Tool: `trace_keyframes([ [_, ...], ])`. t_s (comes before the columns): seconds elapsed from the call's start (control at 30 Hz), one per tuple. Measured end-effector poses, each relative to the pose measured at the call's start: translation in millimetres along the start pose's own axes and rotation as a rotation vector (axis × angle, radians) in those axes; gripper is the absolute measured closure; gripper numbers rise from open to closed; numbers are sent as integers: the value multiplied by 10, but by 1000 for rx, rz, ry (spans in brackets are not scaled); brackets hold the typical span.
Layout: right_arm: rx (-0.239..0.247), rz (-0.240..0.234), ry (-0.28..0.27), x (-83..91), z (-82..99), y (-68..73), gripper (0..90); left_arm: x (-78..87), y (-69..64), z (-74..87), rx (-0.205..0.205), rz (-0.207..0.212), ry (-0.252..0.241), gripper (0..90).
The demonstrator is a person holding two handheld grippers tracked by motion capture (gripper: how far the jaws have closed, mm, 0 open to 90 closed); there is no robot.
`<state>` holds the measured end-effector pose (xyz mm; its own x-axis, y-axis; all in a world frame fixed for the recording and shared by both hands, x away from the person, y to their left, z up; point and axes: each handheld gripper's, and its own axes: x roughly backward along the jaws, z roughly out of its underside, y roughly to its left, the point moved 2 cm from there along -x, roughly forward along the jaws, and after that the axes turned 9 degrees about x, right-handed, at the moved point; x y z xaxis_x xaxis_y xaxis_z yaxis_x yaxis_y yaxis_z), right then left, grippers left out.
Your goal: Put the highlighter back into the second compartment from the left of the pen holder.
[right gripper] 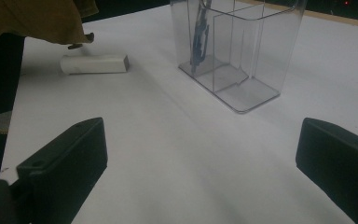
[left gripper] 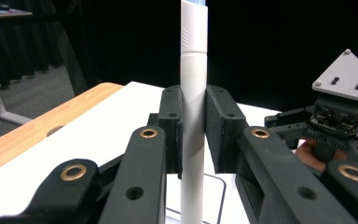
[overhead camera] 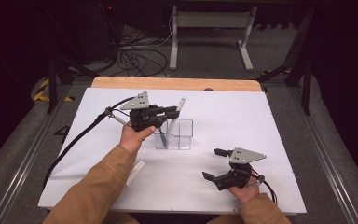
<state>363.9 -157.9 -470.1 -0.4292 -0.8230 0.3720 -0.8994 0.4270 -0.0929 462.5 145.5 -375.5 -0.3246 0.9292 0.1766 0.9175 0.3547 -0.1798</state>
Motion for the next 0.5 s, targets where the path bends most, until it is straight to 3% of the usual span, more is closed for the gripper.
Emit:
trace_keyframes([
  [0.1, 1, 1, -1, 2, -2, 2, 26, -3, -7, 3, 11, 5, 3, 748],
  [0.23, 3, 1, -4, 4, -3, 1, 26, 26, -15, -10, 40, -4, 25, 503],
  [0.5, 4, 3, -2, 0, -5, 2, 26, 200, -129, -81, -10, -65, 66, 350],
])
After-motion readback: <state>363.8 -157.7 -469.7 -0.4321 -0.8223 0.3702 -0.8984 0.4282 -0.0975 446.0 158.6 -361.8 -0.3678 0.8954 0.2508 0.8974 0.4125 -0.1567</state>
